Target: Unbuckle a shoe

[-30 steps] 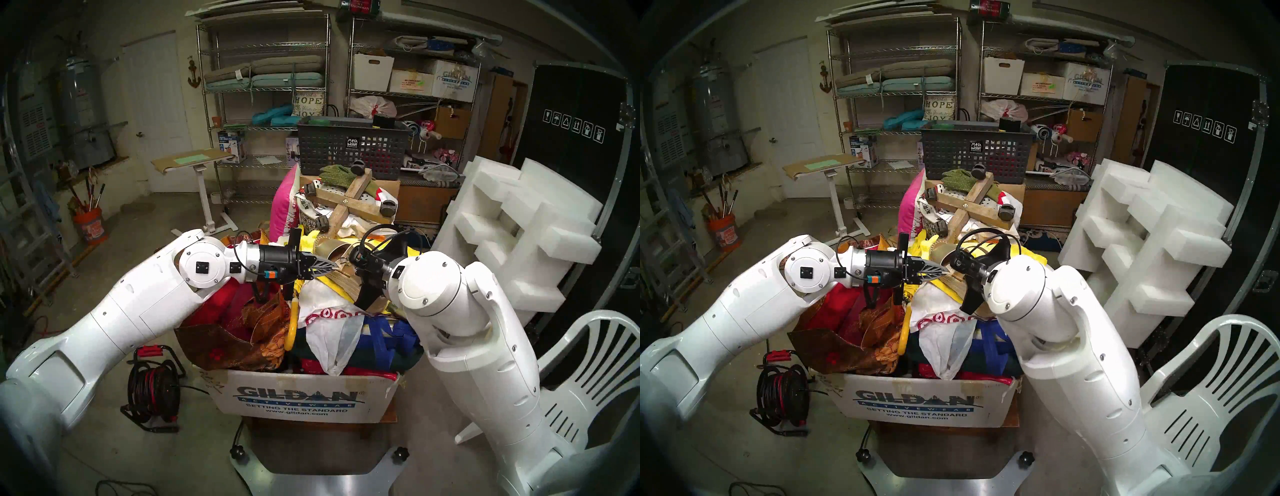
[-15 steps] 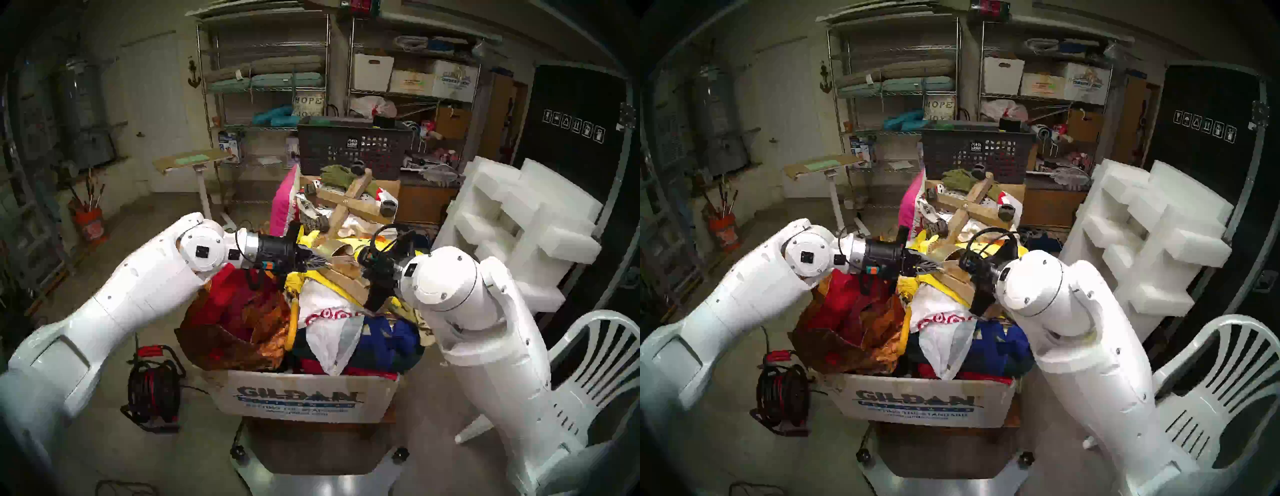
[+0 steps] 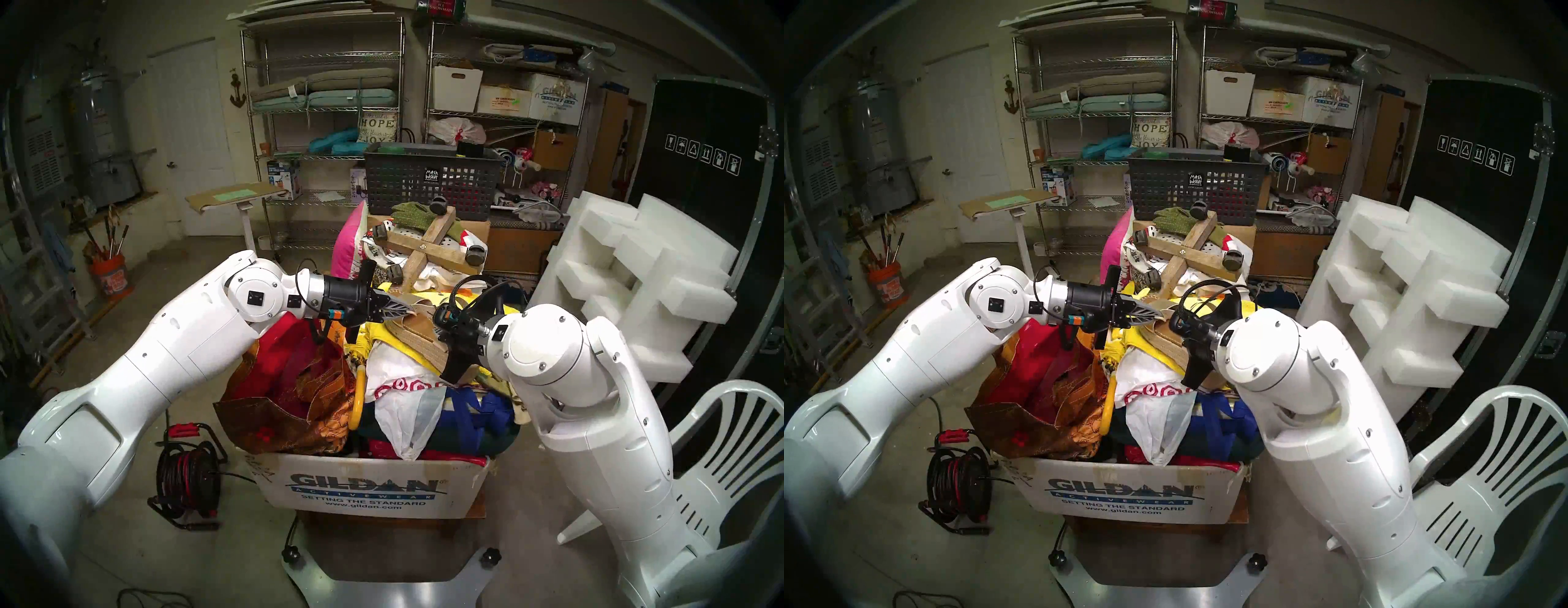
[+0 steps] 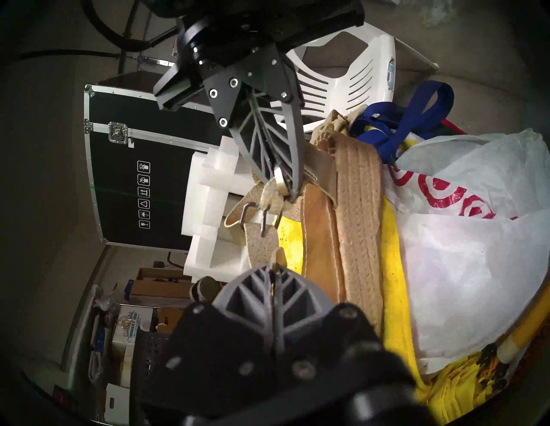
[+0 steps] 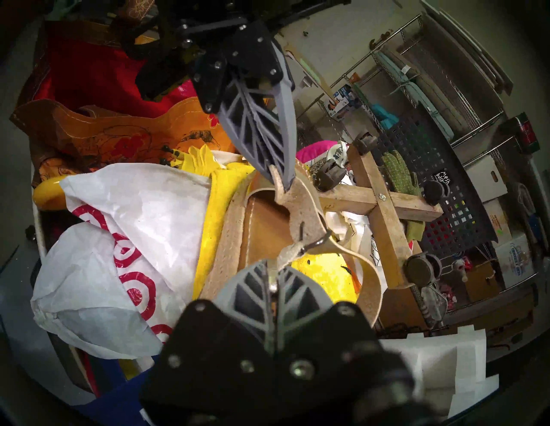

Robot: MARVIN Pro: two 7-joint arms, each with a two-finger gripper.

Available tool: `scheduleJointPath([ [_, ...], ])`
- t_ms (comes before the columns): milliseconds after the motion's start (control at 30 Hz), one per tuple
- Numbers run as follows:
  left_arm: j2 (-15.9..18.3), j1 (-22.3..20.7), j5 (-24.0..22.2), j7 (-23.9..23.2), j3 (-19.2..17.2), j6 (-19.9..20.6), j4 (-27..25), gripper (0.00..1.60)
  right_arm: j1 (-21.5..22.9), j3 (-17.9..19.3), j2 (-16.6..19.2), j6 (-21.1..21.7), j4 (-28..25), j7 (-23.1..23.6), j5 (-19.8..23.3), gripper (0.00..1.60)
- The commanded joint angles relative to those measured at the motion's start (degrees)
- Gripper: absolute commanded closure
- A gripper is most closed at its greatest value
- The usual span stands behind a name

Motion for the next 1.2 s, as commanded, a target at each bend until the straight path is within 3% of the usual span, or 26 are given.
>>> scheduleJointPath([
  [0,-0.7,-0.6,-0.7,0.8,-0.8,0.4,-1.5,1.60,0.8,-0.9,-0.5,-0.3,-1.3,-0.5,-0.4,1.60],
  [267,-0.3,-0.2,-0.8,0.7,-0.9,0.9,-2.3,1.60,1.1,-1.5,-0.6,1.9,-1.0,-1.0,-2.2,1.60],
  [300,-0.2,-0.1,-0.8,0.7,-0.9,1.0,-2.3,1.60,1.2,-1.8,-0.4,2.0,-0.9,-1.7,-3.2,1.49],
  [333,-0.1,0.0,-0.8,0.7,-0.9,1.0,-2.4,1.60,1.3,-2.0,-0.1,1.8,-0.8,-1.9,-3.7,1.05],
  [367,-0.1,0.0,-0.8,0.8,-0.9,1.0,-2.5,1.60,1.1,-1.8,-0.4,2.3,-0.7,-2.2,-3.7,0.95],
  [700,0.3,0.4,-0.8,1.0,-1.1,1.2,-2.7,1.60,-0.1,-2.5,0.8,2.9,-3.4,-7.5,-9.2,1.02],
  [900,0.3,0.5,-0.9,1.1,-1.1,1.1,-2.7,1.60,-1.5,-1.4,1.8,3.8,-6.6,-7.9,-9.8,0.99],
  [1033,0.1,0.4,-0.9,1.2,-1.0,1.1,-2.6,1.60,-2.2,-1.2,2.2,3.9,-7.6,-7.8,-9.9,0.90],
  [1167,-0.2,0.3,-0.8,1.3,-0.9,1.1,-2.4,1.60,-2.7,-1.4,2.4,3.8,-7.7,-8.1,-10.2,0.70],
])
